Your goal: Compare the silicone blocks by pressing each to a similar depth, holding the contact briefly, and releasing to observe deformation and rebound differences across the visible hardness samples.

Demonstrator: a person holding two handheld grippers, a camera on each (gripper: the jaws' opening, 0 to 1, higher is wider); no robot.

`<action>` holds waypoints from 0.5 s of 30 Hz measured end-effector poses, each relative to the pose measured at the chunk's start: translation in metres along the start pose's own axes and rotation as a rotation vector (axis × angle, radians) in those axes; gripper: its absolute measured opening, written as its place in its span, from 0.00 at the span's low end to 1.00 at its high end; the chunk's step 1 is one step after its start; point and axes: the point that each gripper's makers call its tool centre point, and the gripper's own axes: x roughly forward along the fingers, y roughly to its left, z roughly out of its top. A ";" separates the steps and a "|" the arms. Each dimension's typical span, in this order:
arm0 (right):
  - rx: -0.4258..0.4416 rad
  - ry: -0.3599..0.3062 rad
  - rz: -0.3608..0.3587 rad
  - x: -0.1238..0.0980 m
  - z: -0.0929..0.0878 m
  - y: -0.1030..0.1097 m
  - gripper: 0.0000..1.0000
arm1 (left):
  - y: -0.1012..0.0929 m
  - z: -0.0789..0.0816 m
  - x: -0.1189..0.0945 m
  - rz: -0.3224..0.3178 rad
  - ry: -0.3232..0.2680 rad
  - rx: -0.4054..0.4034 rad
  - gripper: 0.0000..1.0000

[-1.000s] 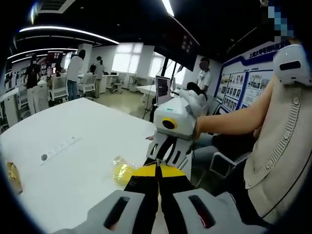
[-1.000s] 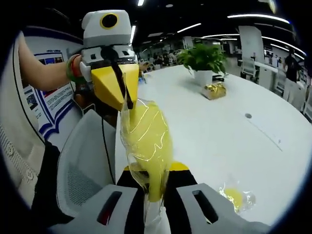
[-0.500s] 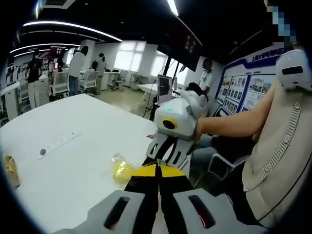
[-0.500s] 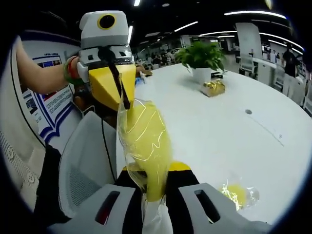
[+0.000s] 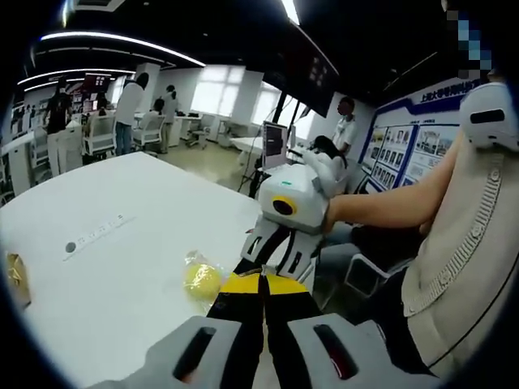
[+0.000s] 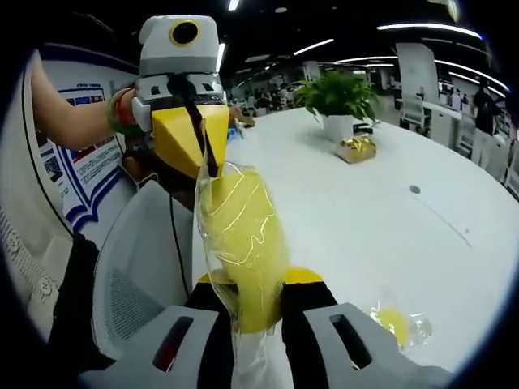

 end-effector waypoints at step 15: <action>-0.004 0.012 0.009 0.000 -0.003 0.002 0.19 | 0.000 -0.002 0.000 -0.001 0.002 0.000 0.00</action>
